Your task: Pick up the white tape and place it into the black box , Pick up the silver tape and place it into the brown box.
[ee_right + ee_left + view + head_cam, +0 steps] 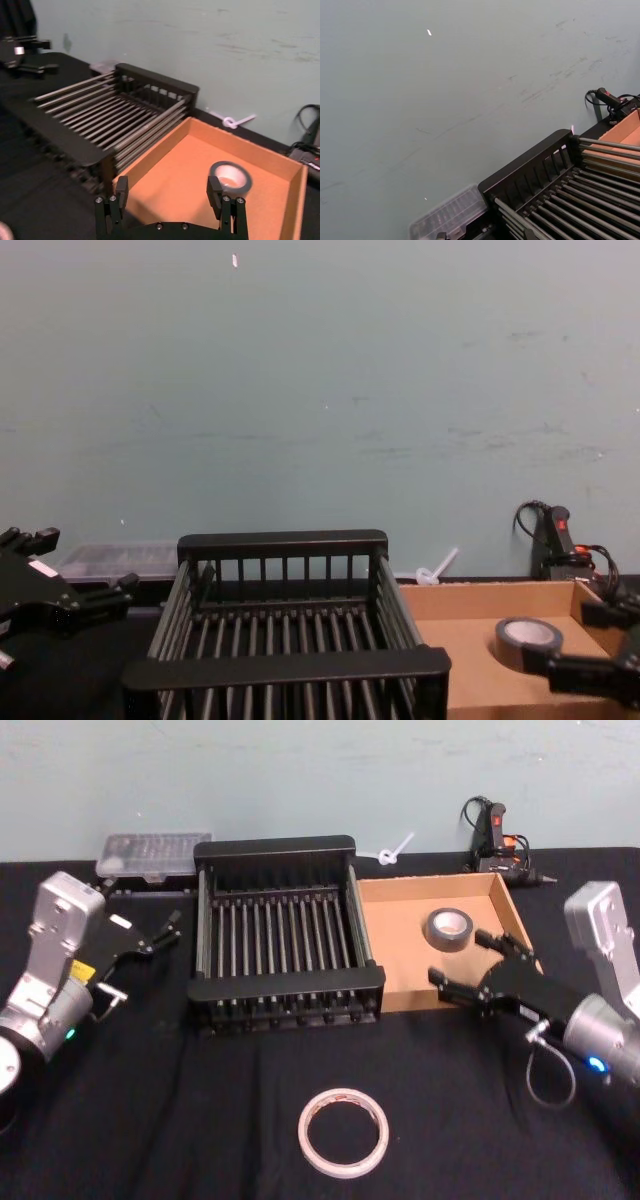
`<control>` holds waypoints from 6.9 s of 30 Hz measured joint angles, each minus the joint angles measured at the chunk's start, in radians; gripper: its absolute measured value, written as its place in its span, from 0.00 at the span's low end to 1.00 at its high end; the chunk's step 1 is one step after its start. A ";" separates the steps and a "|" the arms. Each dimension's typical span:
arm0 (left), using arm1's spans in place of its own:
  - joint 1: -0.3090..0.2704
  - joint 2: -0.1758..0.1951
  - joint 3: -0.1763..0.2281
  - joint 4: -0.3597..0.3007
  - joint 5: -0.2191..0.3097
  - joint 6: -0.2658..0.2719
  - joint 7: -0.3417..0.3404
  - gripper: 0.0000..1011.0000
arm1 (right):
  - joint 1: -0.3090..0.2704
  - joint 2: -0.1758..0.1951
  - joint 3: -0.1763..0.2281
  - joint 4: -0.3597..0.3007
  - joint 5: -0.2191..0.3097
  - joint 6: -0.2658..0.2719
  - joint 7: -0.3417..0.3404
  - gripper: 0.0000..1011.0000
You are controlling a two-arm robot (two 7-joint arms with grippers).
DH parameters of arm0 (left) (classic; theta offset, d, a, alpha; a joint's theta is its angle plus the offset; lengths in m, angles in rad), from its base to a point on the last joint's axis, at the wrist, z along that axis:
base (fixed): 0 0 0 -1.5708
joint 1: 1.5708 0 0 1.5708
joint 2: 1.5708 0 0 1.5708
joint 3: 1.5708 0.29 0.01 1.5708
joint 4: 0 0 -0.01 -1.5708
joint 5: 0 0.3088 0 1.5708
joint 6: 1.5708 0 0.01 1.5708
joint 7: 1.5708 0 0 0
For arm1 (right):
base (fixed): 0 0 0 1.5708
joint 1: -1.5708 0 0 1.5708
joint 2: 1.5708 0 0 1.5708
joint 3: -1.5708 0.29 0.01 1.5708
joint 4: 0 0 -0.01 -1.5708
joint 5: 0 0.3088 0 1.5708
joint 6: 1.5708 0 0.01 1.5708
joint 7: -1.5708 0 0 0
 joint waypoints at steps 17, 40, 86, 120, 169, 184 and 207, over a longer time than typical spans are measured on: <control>0.000 0.000 0.000 0.000 0.000 0.000 0.000 0.99 | -0.065 0.082 -0.081 -0.049 0.014 -0.047 0.106 0.99; 0.000 0.000 0.000 0.000 0.000 0.000 0.000 0.99 | 0.116 0.038 -0.283 0.097 -0.021 -0.058 0.245 0.99; 0.000 0.000 0.000 0.000 0.000 0.000 0.000 0.99 | 0.173 0.030 -0.385 0.183 0.012 -0.103 0.305 0.99; 0.000 0.000 0.000 0.000 0.000 0.000 0.000 0.99 | 0.173 0.029 -0.391 0.186 0.004 -0.100 0.294 0.95; 0.000 0.000 0.000 0.000 0.000 0.000 0.000 0.99 | 0.169 0.036 -0.382 0.174 0.025 -0.108 0.310 0.09; 0.000 0.000 0.000 0.000 0.000 0.000 0.000 0.99 | 0.169 0.102 -0.354 0.053 0.047 -0.114 0.317 0.09; 0.000 0.000 0.000 0.000 0.000 0.000 0.000 0.99 | 0.284 0.082 -0.294 0.044 0.079 -0.111 0.279 0.09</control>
